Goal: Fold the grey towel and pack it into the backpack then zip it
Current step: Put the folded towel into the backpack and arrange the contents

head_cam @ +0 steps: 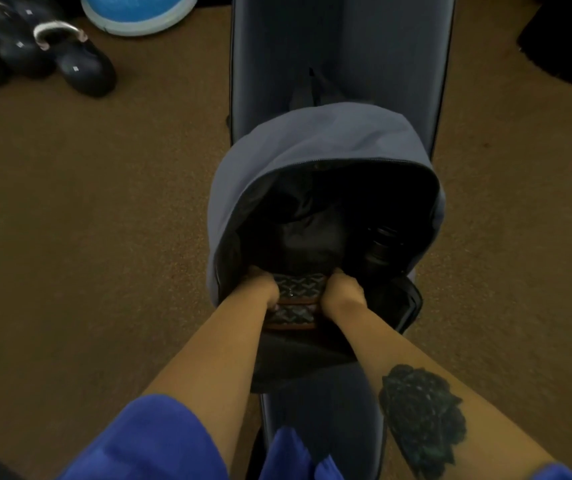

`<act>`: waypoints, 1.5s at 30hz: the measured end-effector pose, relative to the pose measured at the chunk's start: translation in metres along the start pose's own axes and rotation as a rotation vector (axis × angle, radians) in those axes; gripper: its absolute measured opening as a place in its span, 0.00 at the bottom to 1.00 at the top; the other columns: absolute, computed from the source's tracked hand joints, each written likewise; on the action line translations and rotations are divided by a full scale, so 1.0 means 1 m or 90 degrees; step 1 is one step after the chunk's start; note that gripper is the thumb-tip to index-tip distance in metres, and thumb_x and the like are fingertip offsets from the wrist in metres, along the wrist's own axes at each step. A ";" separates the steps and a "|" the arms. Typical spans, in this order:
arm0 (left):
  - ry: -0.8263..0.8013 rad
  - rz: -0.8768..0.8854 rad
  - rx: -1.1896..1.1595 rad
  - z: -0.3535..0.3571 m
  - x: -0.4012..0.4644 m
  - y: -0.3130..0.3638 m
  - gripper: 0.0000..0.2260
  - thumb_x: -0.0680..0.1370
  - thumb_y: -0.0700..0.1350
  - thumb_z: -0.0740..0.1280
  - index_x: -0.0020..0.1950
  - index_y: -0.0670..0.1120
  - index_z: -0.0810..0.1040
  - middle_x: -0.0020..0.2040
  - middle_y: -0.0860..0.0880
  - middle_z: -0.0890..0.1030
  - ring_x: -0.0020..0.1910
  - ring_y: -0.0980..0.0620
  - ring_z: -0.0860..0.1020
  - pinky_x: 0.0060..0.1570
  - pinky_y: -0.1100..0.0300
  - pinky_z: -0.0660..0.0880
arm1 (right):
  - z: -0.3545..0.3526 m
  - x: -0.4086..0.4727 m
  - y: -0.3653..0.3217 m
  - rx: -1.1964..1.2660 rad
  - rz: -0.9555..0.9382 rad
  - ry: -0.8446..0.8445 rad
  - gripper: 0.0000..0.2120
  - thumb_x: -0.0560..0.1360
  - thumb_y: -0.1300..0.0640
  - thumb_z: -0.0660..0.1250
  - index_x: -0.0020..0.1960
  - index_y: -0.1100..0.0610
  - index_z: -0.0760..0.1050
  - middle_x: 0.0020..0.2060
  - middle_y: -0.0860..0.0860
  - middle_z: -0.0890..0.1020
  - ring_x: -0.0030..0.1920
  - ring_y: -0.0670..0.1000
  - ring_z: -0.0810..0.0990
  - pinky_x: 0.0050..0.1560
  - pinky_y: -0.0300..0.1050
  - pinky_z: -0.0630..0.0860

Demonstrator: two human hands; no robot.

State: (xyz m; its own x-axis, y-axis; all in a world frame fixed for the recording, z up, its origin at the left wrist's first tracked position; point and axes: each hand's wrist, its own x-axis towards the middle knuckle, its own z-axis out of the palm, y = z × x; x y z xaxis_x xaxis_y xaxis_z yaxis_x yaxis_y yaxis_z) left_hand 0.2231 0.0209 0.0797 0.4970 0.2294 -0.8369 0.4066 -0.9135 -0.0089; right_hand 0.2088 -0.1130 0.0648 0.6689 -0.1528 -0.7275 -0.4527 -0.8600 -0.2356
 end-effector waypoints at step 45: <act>0.376 -0.080 -0.684 0.049 -0.143 -0.041 0.31 0.70 0.56 0.72 0.64 0.38 0.68 0.59 0.41 0.73 0.60 0.41 0.74 0.58 0.44 0.74 | -0.086 -0.108 0.109 0.345 -0.021 0.125 0.38 0.71 0.47 0.72 0.73 0.57 0.58 0.70 0.57 0.67 0.68 0.60 0.69 0.63 0.56 0.72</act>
State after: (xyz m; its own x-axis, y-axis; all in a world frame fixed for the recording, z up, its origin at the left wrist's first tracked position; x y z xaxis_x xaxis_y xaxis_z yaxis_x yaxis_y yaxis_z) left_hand 0.0980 0.0089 0.1733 0.5660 0.6675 -0.4839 0.7616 -0.1987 0.6168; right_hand 0.1383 -0.2321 0.1732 0.7608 -0.2624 -0.5936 -0.6330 -0.5015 -0.5897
